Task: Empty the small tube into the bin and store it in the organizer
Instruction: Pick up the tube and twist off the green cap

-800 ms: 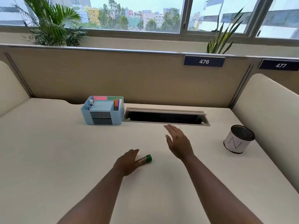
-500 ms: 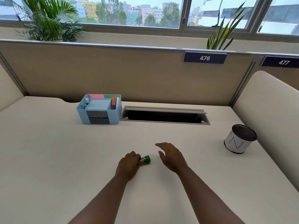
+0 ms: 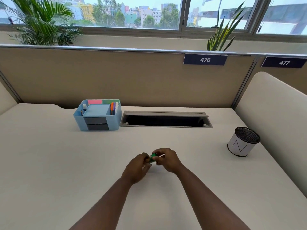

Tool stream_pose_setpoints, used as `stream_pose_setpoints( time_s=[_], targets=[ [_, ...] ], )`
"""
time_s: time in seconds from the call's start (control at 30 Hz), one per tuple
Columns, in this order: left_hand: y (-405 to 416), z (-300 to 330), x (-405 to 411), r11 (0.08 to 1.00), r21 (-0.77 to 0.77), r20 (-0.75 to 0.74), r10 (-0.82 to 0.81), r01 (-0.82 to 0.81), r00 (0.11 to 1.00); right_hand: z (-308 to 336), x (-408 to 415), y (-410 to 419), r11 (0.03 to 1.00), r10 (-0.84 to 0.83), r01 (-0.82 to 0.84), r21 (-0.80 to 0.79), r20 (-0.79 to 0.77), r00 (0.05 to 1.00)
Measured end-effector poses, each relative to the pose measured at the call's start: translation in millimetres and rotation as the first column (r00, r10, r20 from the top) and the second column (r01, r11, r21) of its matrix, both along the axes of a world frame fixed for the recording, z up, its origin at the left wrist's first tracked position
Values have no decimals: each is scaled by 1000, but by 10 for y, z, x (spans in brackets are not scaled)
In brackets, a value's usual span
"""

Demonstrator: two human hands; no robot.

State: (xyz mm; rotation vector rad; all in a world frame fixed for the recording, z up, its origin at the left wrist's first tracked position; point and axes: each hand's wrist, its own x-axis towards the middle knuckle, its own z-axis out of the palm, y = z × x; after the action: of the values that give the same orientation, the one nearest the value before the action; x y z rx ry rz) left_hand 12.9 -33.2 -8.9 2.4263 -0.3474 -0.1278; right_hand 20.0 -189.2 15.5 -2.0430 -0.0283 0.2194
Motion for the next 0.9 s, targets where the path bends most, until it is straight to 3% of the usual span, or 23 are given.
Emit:
stream_pose_setpoints(
  time_s=[0.13,0.33,0.57,0.73,0.9],
  targets=[
    [-79,53,-7,999,-47,-21,-20,19,1000,22,3,24,998,18,-18,59,-2,1000],
    [-59,78,-1,996,77,22,-47,45,999,39,6,36,987,46,-35,157,-62,997],
    [-85,103,-5,995,94,70,-43,36,997,55,-19,-38,983,62,-48,176,-73,995],
    [-76,104,-10,999,-12,8,-40,40,999,116,-32,-94,979,82,-66,193,-77,994],
    [-74,63,-5,993,-121,-77,-23,14,997,113,-57,-182,953,-39,70,296,-111,993]
  ],
)
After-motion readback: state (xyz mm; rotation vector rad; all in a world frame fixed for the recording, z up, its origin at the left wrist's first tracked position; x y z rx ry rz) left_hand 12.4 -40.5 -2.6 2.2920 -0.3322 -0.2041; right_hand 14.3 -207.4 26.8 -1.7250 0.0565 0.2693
